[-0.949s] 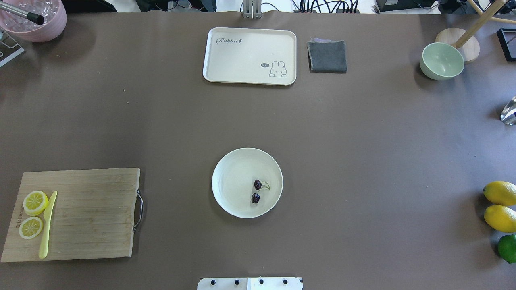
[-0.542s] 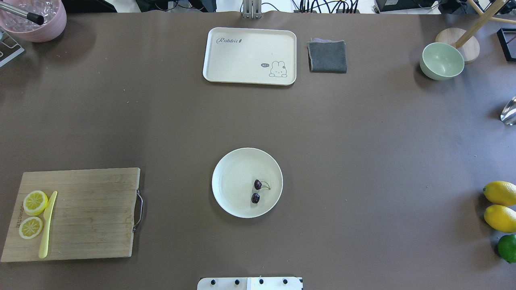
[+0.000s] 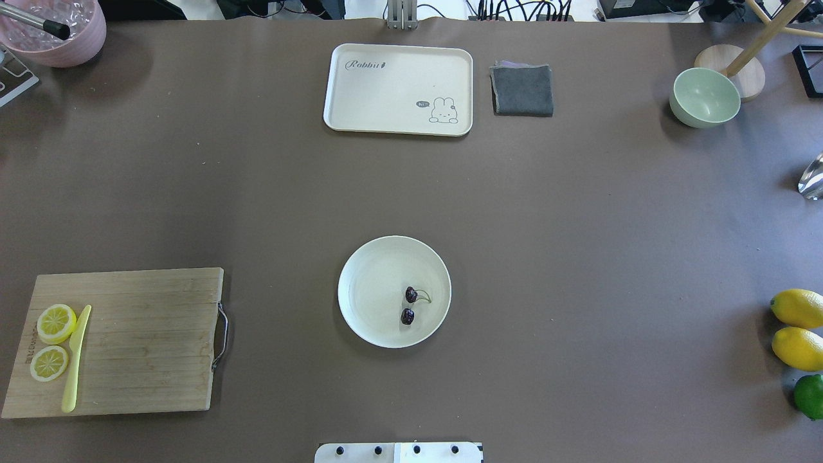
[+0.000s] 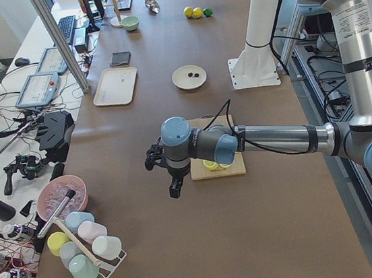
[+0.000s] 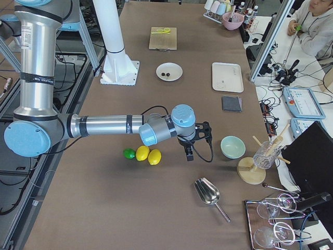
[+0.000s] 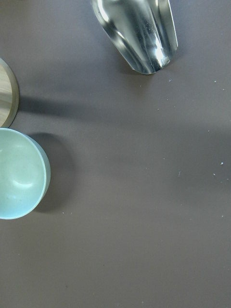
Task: Place red cherry on plate
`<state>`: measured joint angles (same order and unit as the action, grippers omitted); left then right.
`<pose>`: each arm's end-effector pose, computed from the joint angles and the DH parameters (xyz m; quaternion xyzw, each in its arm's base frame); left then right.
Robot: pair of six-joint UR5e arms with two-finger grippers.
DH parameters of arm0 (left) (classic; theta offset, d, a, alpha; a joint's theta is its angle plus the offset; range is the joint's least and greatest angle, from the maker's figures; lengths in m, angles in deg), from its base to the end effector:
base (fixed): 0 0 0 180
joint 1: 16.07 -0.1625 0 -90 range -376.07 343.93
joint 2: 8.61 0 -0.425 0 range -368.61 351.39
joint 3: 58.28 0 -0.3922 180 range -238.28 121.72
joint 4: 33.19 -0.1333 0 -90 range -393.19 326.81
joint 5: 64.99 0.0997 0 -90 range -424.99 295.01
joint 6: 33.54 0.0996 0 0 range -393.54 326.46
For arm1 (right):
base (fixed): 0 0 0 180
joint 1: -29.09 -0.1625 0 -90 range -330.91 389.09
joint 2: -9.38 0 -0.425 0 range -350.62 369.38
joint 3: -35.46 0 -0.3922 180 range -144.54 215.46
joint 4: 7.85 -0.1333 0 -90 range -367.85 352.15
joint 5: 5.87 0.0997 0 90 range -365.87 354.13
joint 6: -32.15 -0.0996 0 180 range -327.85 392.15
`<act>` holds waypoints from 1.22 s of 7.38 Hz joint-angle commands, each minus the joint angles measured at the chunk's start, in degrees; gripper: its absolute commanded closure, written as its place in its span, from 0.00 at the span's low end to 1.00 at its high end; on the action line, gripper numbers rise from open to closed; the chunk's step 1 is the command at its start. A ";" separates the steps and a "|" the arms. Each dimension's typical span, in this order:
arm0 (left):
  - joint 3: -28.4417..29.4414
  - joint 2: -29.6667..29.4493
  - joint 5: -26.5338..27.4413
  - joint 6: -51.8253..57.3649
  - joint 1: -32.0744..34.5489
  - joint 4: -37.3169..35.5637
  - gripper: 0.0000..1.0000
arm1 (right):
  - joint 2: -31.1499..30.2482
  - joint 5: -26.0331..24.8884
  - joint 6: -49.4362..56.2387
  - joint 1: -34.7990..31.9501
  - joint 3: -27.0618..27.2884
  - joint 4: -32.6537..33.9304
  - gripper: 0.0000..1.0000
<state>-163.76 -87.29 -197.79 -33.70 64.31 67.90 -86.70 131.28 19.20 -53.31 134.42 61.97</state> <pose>0.0060 -0.4282 0.5951 0.0923 0.3709 0.1243 0.9157 -0.0017 -0.4688 0.5887 0.1104 -0.4183 -0.0379 0.9008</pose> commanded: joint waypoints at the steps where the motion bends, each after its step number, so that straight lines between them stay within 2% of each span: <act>1: -0.16 -0.07 0.00 0.07 0.03 0.07 0.02 | 0.45 -0.48 0.29 0.65 -0.17 0.05 0.00; 3: -0.34 -0.33 0.00 0.07 0.03 0.07 0.02 | -0.33 0.13 6.34 0.83 0.00 -0.30 0.00; 7: -0.43 -0.25 -0.09 0.07 0.03 0.07 0.02 | -0.51 0.40 6.36 0.83 -0.52 0.49 0.00; 9: -0.34 -0.42 -2.80 0.07 0.03 -0.10 0.02 | -1.65 0.31 6.62 0.83 -0.79 -0.12 0.00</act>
<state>-164.07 -87.64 -199.23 -33.63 64.34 67.87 -87.69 131.57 25.65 -52.48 133.75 62.07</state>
